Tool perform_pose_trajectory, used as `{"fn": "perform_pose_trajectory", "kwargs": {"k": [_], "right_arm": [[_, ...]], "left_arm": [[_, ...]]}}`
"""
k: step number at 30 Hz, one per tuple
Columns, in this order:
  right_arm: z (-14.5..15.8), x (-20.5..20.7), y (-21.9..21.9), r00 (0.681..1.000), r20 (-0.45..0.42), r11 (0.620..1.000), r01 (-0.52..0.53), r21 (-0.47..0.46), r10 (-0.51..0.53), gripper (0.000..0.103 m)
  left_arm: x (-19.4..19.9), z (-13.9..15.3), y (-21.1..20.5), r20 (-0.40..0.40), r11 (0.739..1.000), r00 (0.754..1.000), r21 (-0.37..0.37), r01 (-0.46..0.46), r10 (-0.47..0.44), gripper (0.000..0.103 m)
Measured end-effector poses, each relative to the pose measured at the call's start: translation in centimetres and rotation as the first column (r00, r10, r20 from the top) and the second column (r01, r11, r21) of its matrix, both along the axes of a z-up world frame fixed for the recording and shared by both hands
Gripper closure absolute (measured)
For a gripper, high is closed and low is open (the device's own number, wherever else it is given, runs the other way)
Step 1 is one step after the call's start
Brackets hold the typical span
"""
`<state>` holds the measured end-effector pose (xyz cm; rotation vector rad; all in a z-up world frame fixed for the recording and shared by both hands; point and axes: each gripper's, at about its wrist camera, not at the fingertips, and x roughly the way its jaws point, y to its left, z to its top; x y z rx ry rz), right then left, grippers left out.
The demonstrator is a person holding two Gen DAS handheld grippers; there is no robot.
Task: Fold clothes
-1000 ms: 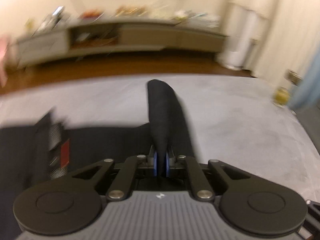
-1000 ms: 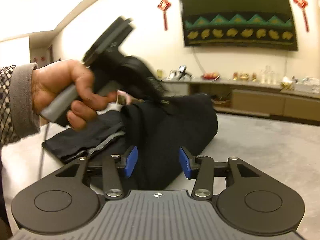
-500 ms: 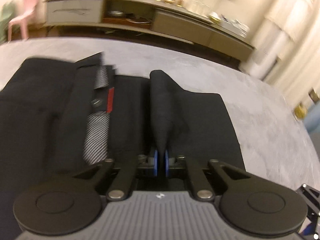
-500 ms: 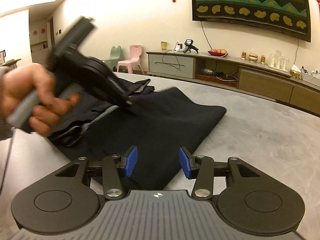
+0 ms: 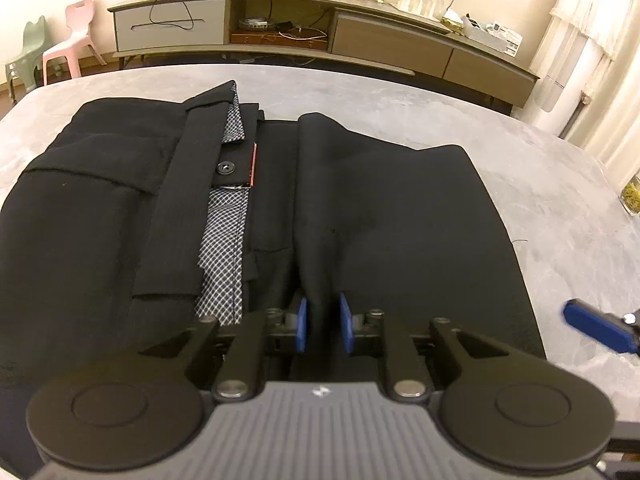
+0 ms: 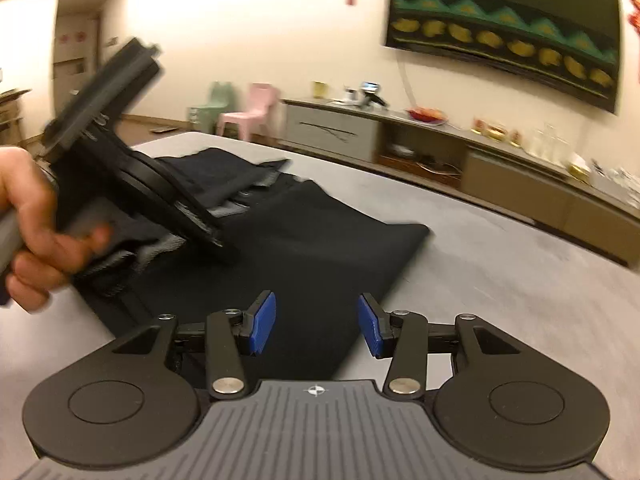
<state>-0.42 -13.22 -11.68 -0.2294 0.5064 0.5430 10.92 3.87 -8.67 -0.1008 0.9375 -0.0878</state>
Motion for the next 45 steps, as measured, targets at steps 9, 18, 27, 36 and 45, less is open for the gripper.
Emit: {"fn": "perform_pose_trajectory", "kwargs": {"k": [9, 18, 27, 36, 45], "right_arm": [[0.1, 2.4, 0.5, 0.984, -0.159, 0.996, 0.086, 0.026, -0.081, 0.061], [-1.6, 2.0, 0.6, 0.963, -0.232, 0.989, 0.145, 0.022, -0.136, 0.061], [-0.1, 0.3, -1.0, 0.941, -0.266, 0.968, 0.237, 0.083, -0.208, 0.032], [-1.4, -0.1, 0.2, 0.963, -0.203, 0.983, 0.183, 0.017, -0.176, 0.089], [-0.3, -0.5, 0.0, 0.976, -0.164, 0.986, 0.153, 0.068, -0.140, 0.090]], "left_arm": [[-5.0, 1.8, -0.5, 0.048, 0.997, 0.997, 0.053, 0.061, -0.063, 0.082], [-7.6, 0.5, -0.1, 0.018, 0.995, 0.997, 0.061, 0.079, -0.080, 0.079], [-7.1, 6.7, -1.5, 0.121, 0.984, 0.981, 0.112, 0.138, -0.151, 0.047], [3.5, 5.3, -13.0, -0.054, 0.887, 0.920, 0.245, 0.390, -0.389, 0.023], [5.9, 1.0, -14.8, -0.123, 0.839, 0.907, 0.345, 0.420, -0.403, 0.088]]}}
